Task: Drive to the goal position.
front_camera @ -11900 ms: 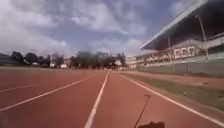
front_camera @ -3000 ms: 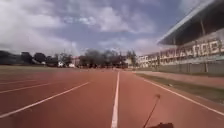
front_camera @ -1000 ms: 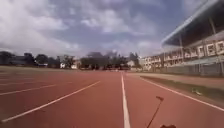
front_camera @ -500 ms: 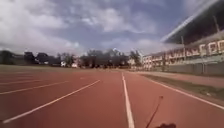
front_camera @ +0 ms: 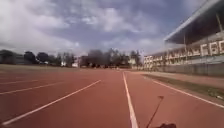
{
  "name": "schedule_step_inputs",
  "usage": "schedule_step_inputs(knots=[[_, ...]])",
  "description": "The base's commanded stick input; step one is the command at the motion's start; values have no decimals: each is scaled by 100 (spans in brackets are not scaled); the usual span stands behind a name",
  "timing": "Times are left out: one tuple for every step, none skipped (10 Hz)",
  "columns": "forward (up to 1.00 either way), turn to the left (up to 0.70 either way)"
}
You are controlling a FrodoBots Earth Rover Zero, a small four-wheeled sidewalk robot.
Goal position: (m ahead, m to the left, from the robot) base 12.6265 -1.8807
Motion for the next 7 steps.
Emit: schedule_step_inputs(knots=[[70,0],[70,0],[70,0],[70,0],[70,0],[70,0],[70,0]])
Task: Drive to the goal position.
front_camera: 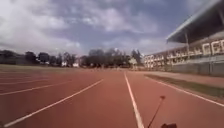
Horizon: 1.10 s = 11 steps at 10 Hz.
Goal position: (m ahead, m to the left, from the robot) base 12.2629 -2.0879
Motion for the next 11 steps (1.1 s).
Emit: schedule_step_inputs(knots=[[70,0],[70,0],[70,0],[70,0],[70,0],[70,0],[70,0],[70,0],[70,0],[70,0],[70,0]])
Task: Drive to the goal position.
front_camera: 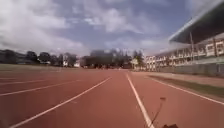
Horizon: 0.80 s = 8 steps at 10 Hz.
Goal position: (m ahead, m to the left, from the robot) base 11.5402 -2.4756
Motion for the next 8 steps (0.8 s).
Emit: schedule_step_inputs(knots=[[70,0],[70,0],[70,0],[70,0],[70,0],[70,0],[70,0],[70,0]])
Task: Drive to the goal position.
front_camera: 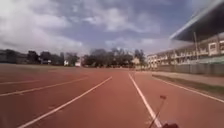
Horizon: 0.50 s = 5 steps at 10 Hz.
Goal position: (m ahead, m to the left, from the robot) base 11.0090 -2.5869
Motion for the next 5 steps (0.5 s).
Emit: schedule_step_inputs(knots=[[70,0],[70,0],[70,0],[70,0],[70,0]])
